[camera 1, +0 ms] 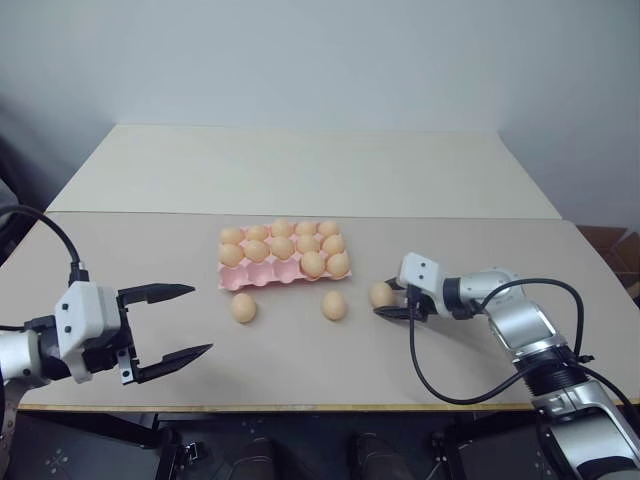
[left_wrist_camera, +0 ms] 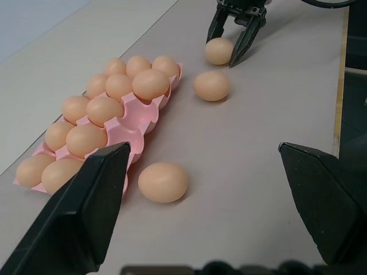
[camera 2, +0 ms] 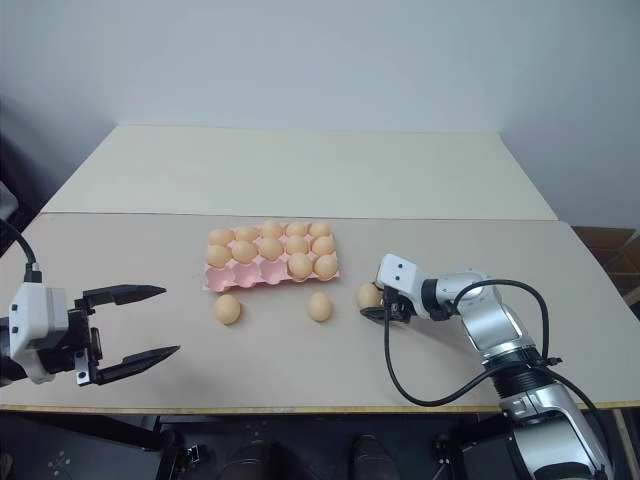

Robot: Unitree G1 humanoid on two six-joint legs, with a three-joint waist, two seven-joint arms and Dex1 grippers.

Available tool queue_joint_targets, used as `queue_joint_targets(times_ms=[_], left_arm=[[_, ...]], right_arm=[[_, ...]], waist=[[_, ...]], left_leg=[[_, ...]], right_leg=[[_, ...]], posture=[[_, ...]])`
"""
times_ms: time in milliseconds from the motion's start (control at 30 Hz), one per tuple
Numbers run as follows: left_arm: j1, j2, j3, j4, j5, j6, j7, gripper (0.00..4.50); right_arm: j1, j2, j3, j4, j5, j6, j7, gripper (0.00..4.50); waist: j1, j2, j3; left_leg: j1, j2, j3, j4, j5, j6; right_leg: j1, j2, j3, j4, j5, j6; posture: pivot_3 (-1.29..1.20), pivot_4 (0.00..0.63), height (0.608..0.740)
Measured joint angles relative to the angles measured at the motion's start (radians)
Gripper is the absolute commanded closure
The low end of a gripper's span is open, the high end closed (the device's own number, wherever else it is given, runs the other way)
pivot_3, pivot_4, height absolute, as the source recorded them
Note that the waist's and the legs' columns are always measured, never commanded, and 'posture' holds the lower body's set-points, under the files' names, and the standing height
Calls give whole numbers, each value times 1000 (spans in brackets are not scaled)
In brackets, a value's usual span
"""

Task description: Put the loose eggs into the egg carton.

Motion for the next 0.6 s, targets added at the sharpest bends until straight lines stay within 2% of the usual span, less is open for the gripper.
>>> queue_joint_targets(times_ms=[267, 367, 500, 600], left_arm=[[4, 0, 0, 1, 6, 0, 0, 0], [15, 0, 4, 2, 7, 0, -1, 0], [37, 1, 18, 4, 7, 1, -3, 0], [65, 2, 35, 11, 20, 1, -3, 0]], right_arm=[[6, -12, -11, -93, -13, -19, -8, 2123], [-38, 0, -26, -151, 4, -2, -13, 2123], [-135, 69, -23, -226, 18, 49, -37, 2123], [-192, 160, 13, -225, 8, 71, -77, 2123]], waist=[[-1, 0, 0], [-6, 0, 0], [-6, 0, 0], [-7, 0, 0]], left_leg=[[0, 0, 0, 0, 0, 0], [0, 0, 0, 0, 0, 0], [1, 1, 0, 0, 0, 0], [0, 2, 1, 0, 0, 0]], right_leg=[[0, 0, 0, 0, 0, 0], [0, 0, 0, 1, 0, 0], [-1, 1, 0, 1, 0, 0], [-1, 1, 0, 1, 1, -1]], posture=[[0, 150, 740], [0, 150, 740], [0, 150, 740], [0, 150, 740]])
